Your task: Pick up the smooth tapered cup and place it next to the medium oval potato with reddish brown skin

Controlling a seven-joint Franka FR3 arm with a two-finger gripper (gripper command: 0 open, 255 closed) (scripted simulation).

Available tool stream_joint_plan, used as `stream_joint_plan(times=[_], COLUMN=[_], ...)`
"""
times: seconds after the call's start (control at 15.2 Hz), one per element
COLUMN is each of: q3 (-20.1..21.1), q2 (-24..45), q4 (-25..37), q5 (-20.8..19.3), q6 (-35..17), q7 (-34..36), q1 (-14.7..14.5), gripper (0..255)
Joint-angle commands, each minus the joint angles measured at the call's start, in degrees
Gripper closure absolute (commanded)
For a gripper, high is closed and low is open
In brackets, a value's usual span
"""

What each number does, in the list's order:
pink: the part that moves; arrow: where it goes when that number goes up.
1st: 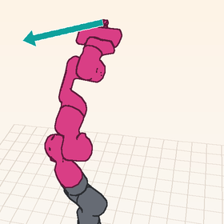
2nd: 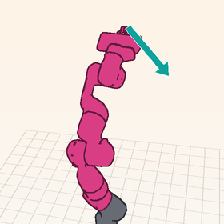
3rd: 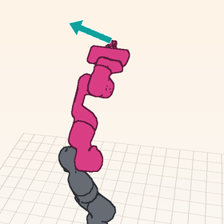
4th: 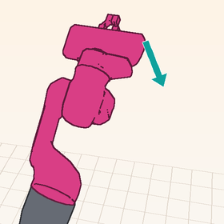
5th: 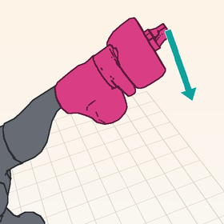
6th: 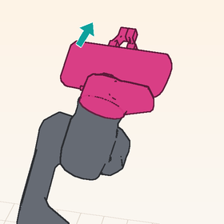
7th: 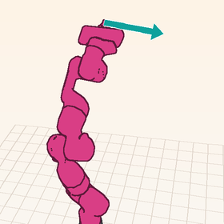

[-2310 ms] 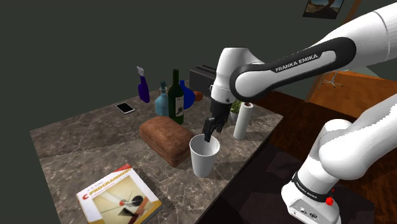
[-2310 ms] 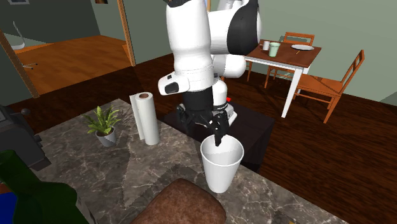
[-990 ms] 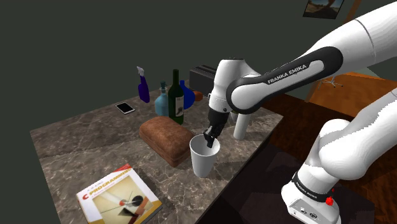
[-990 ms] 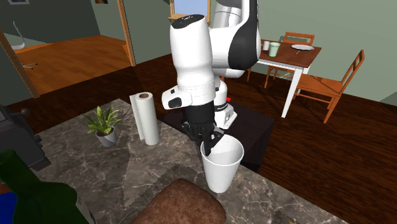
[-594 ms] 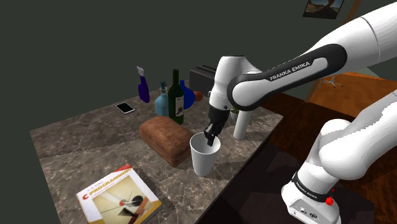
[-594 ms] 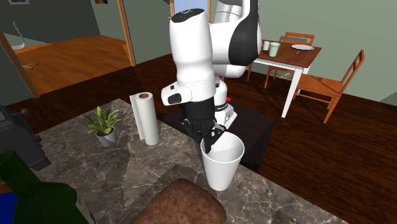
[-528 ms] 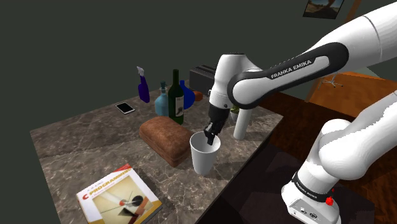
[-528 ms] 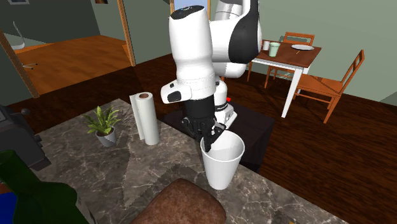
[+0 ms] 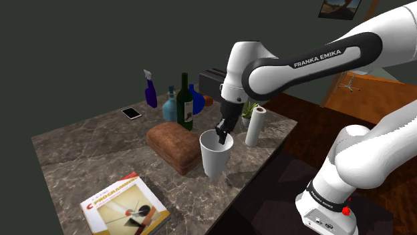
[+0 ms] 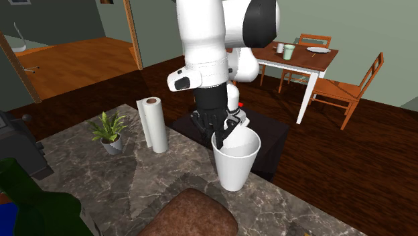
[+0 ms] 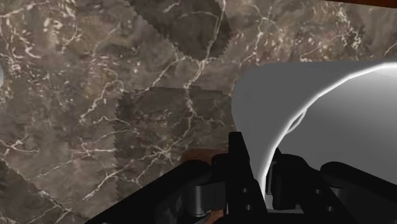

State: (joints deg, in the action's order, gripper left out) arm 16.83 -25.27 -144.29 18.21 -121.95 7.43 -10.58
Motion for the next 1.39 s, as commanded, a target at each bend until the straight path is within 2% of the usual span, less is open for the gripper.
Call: stream_joint_plan(times=[0.0,1.32], q3=[-0.31,-2.30], q2=[-0.76,-3.67], q4=[1.10,14.18], q5=[-0.25,-2.28], q6=[1.86,17.74], q7=[0.16,2.47], q1=[0.10,0.78], gripper=[255,255])
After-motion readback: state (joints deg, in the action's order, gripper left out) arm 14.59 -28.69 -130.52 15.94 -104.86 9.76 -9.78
